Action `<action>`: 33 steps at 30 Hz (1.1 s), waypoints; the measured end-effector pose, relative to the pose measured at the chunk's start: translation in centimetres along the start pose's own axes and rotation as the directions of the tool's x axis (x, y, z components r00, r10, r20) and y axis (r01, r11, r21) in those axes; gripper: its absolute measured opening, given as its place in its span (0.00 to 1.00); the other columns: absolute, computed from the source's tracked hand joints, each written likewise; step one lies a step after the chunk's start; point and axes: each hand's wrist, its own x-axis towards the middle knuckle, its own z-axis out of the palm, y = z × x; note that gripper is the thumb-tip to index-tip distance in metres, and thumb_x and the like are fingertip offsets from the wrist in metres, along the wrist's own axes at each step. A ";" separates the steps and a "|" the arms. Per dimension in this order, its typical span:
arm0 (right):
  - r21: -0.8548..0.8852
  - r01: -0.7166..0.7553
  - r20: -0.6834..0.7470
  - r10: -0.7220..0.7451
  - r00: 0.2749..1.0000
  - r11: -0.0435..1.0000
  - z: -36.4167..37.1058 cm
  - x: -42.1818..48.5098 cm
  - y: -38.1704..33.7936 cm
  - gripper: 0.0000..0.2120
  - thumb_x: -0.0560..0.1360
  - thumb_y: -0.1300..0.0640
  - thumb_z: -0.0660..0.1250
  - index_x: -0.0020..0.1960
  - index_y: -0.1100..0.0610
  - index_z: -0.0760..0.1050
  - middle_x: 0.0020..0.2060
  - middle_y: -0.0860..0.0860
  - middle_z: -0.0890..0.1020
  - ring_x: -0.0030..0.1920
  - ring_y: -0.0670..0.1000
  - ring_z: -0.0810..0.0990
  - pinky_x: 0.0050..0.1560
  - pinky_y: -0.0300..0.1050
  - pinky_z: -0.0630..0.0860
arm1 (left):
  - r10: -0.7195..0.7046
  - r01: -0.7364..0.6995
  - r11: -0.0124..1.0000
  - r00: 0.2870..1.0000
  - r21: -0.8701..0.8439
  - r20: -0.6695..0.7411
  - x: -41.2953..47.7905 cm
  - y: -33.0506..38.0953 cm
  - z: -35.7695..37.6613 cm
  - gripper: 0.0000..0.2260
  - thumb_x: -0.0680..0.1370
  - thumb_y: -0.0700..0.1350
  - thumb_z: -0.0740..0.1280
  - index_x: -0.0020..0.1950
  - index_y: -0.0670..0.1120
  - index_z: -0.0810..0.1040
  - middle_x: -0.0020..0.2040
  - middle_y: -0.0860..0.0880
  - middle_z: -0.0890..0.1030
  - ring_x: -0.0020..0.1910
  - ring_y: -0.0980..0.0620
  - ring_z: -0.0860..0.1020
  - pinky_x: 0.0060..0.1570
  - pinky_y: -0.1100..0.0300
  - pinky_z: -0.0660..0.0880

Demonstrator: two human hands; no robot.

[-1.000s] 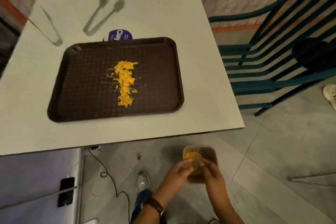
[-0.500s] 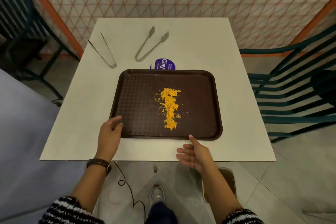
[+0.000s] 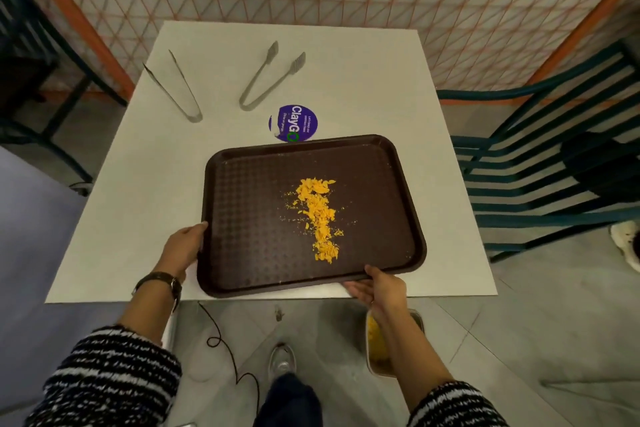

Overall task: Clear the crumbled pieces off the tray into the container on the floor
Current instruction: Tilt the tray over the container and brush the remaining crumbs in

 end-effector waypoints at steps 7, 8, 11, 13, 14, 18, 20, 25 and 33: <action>-0.178 0.079 0.117 -0.058 0.991 0.981 -12.8 -3.2 2.1 0.05 0.77 0.63 0.64 0.49 0.66 0.71 0.26 0.59 0.82 0.24 0.53 0.82 0.24 0.42 0.79 | -0.027 0.025 0.992 1.000 -0.127 -0.016 -15.1 -9.6 3.0 0.23 0.75 0.61 0.61 0.54 0.43 0.79 0.53 0.39 0.81 0.51 0.41 0.79 0.55 0.47 0.74; -0.213 0.089 0.139 -0.060 0.989 0.973 -14.7 -3.7 2.7 0.06 0.77 0.63 0.64 0.47 0.66 0.71 0.25 0.59 0.82 0.23 0.53 0.81 0.24 0.42 0.79 | -0.076 0.065 0.987 0.995 -0.147 -0.065 -17.9 -11.1 3.9 0.28 0.74 0.63 0.62 0.61 0.41 0.76 0.57 0.39 0.80 0.54 0.40 0.78 0.58 0.46 0.73; -0.301 0.113 0.204 -0.052 0.978 0.947 -19.8 -5.6 4.9 0.07 0.77 0.62 0.65 0.45 0.67 0.72 0.25 0.58 0.81 0.23 0.53 0.81 0.25 0.44 0.80 | -0.176 0.143 0.977 0.959 -0.160 -0.220 -25.6 -15.8 5.3 0.31 0.77 0.61 0.57 0.67 0.36 0.69 0.64 0.34 0.73 0.61 0.34 0.72 0.62 0.45 0.68; -0.348 0.106 0.242 -0.020 0.970 0.931 -22.6 -6.9 6.8 0.08 0.76 0.61 0.66 0.46 0.67 0.72 0.26 0.57 0.82 0.24 0.53 0.81 0.26 0.44 0.80 | -0.241 0.225 0.970 0.921 -0.090 -0.305 -29.7 -19.4 5.1 0.35 0.77 0.63 0.52 0.65 0.32 0.70 0.63 0.28 0.71 0.60 0.31 0.71 0.61 0.43 0.67; -0.370 0.092 0.266 0.011 0.964 0.924 -23.7 -7.6 7.8 0.08 0.76 0.61 0.66 0.45 0.66 0.72 0.25 0.57 0.82 0.24 0.52 0.82 0.25 0.43 0.79 | -0.266 0.262 0.963 0.903 -0.058 -0.337 -31.1 -21.2 4.8 0.37 0.77 0.64 0.51 0.64 0.30 0.70 0.62 0.26 0.71 0.59 0.29 0.71 0.60 0.42 0.67; -0.455 0.048 0.340 0.123 0.932 0.889 -26.0 -9.4 10.9 0.09 0.77 0.60 0.66 0.47 0.66 0.72 0.26 0.55 0.82 0.24 0.50 0.81 0.24 0.41 0.79 | -0.325 0.346 0.938 0.856 -0.023 -0.402 -34.2 -26.9 3.9 0.47 0.70 0.74 0.49 0.66 0.33 0.69 0.63 0.28 0.71 0.59 0.29 0.71 0.61 0.40 0.69; -0.508 0.033 0.340 0.165 0.926 0.860 -27.0 -9.3 12.3 0.11 0.77 0.59 0.66 0.52 0.67 0.72 0.31 0.56 0.82 0.24 0.49 0.81 0.25 0.41 0.79 | -0.358 0.377 0.926 0.839 -0.036 -0.410 -35.8 -30.1 3.8 0.50 0.66 0.77 0.48 0.66 0.34 0.69 0.65 0.30 0.71 0.60 0.30 0.72 0.62 0.39 0.69; -0.779 0.055 0.271 0.257 0.928 0.624 -28.2 -7.0 15.0 0.16 0.75 0.49 0.68 0.47 0.64 0.75 0.35 0.56 0.81 0.24 0.48 0.80 0.28 0.43 0.79 | -0.418 0.416 0.904 0.810 -0.100 -0.411 -37.9 -34.3 5.2 0.40 0.76 0.67 0.51 0.62 0.30 0.71 0.62 0.28 0.72 0.59 0.30 0.72 0.60 0.42 0.69; -0.892 0.444 0.444 -0.350 0.825 -0.087 -27.9 2.5 16.4 0.20 0.71 0.38 0.66 0.38 0.55 0.70 0.36 0.53 0.80 0.38 0.54 0.78 0.39 0.49 0.75 | -0.511 0.513 0.852 0.775 -0.102 -0.371 -33.5 -36.8 9.8 0.37 0.77 0.65 0.52 0.61 0.31 0.72 0.60 0.29 0.74 0.57 0.31 0.73 0.58 0.44 0.70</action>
